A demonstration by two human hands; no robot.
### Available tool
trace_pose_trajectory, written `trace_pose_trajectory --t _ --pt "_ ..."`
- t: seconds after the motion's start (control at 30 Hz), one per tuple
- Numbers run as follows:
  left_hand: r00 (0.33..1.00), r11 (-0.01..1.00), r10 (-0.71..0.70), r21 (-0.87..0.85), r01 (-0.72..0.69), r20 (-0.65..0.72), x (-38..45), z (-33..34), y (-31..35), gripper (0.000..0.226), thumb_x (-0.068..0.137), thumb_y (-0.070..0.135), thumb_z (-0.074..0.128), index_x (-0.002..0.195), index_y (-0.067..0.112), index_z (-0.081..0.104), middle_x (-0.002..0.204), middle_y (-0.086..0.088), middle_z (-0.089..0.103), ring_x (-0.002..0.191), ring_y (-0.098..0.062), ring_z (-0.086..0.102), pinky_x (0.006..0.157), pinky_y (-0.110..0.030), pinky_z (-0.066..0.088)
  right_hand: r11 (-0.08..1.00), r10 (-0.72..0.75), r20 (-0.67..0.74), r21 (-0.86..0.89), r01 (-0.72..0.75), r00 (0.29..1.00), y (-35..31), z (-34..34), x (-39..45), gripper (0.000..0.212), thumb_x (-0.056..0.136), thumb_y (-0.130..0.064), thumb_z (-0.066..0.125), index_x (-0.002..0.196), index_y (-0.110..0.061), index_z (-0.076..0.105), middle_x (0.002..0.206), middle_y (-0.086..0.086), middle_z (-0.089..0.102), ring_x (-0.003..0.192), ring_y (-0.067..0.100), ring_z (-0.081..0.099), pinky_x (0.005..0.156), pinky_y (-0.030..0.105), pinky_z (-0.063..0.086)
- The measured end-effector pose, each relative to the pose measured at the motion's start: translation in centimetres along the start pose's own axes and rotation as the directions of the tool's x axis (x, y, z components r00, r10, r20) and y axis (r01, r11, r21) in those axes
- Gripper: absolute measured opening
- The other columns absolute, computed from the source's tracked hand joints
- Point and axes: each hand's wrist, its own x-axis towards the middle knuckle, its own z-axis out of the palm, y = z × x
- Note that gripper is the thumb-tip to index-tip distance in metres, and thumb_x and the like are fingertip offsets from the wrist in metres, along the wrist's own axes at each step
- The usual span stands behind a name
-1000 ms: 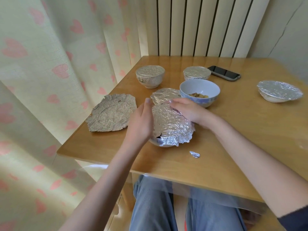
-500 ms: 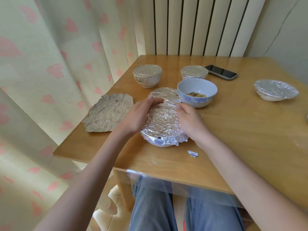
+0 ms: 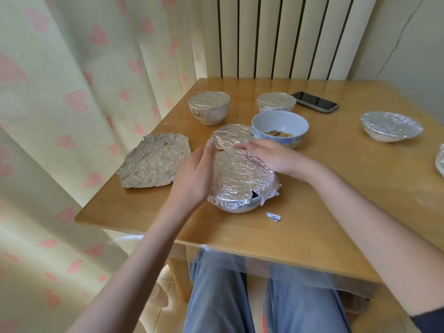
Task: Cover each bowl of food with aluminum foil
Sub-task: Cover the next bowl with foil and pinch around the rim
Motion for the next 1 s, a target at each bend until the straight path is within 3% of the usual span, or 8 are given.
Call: trace_pose_trajectory --t 0.07,0.13,0.23,0.3,0.53,0.63,0.8,1.0 --pt "0.996 0.996 0.081 -0.026 -0.08 0.037 0.6 -1.2 0.1 0.03 0.105 0.043 0.03 0.101 0.024 0.053 0.088 0.022 0.053 0.078 0.017 0.048 0.07 -0.005 0.034 0.998 -0.007 -0.184 0.061 0.019 0.983 0.0 -0.2 -0.5 0.047 0.103 -0.039 0.03 0.127 -0.007 0.055 0.129 0.011 0.059 0.119 0.022 0.054 0.106 0.037 0.038" --pt "0.981 0.992 0.121 -0.061 -0.112 0.155 1.2 -1.7 0.0 0.045 0.099 0.055 0.036 0.126 0.027 0.058 0.127 0.019 0.056 0.111 0.017 0.046 0.095 -0.002 0.028 0.993 0.023 -0.393 0.113 0.023 0.919 0.1 0.8 -2.0 0.043 0.103 -0.033 0.031 0.124 -0.001 0.053 0.128 0.021 0.056 0.119 0.034 0.051 0.101 0.041 0.039" --pt "0.892 0.981 0.149 0.048 -0.187 0.428 1.9 -1.1 0.3 0.082 0.075 0.076 0.037 0.146 0.035 0.039 0.153 0.017 0.03 0.143 0.001 0.019 0.12 -0.036 0.014 0.98 0.045 -0.453 0.195 0.05 0.89 0.6 4.1 -3.2 0.045 0.103 -0.034 0.033 0.143 -0.015 0.036 0.145 0.006 0.044 0.134 0.022 0.039 0.096 0.026 0.031" --pt "0.82 0.949 0.139 0.16 -0.27 0.555 2.0 -0.8 0.7 0.093 0.066 0.08 0.042 0.149 0.043 0.026 0.159 0.015 0.02 0.147 -0.002 0.009 0.121 -0.044 0.009 0.971 0.067 -0.448 0.236 0.045 0.892 1.1 5.5 -3.0 0.049 0.102 -0.034 0.033 0.149 -0.018 0.027 0.151 0.003 0.035 0.138 0.019 0.033 0.102 0.027 0.028" --pt "0.732 0.827 0.034 0.392 -0.403 0.68 2.1 -0.8 0.8 0.106 0.047 0.09 0.044 0.138 0.066 -0.004 0.163 0.011 0.002 0.147 -0.01 0.003 0.112 -0.031 0.011 0.829 0.158 -0.496 0.536 0.158 0.854 1.6 6.6 -2.9 0.039 0.103 -0.028 0.032 0.14 -0.021 0.043 0.142 -0.009 0.046 0.128 0.005 0.041 0.104 0.024 0.034" --pt "0.717 0.789 0.013 0.433 -0.435 0.697 2.3 -0.9 0.9 0.115 0.043 0.091 0.043 0.142 0.063 -0.008 0.161 0.014 0.001 0.146 -0.011 0.003 0.117 -0.041 0.015 0.738 0.208 -0.495 0.645 0.197 0.843 1.3 6.8 -3.1 0.038 0.104 -0.029 0.032 0.137 -0.022 0.047 0.134 -0.014 0.049 0.117 -0.004 0.042 0.086 0.003 0.037" --pt "0.746 0.779 0.026 0.454 -0.432 0.665 2.2 -0.6 0.8 0.116 0.043 0.089 0.042 0.147 0.056 0.002 0.157 0.013 0.011 0.141 -0.011 0.012 0.11 -0.036 0.022 0.618 0.333 -0.54 0.744 0.254 0.773 0.6 7.5 -2.8 0.035 0.102 -0.025 0.033 0.12 -0.022 0.063 0.11 -0.023 0.056 0.114 0.001 0.048 0.091 0.015 0.035" --pt "0.82 0.795 0.006 0.494 -0.351 0.572 1.5 -0.2 0.8 0.119 0.04 0.089 0.04 0.149 0.053 0.008 0.157 0.008 0.018 0.142 -0.018 0.018 0.106 -0.034 0.025 0.595 0.332 -0.503 0.768 0.237 0.798 0.8 7.3 -1.9 0.037 0.1 -0.03 0.033 0.109 -0.025 0.069 0.123 -0.018 0.057 0.124 0.007 0.046 0.109 0.029 0.032"
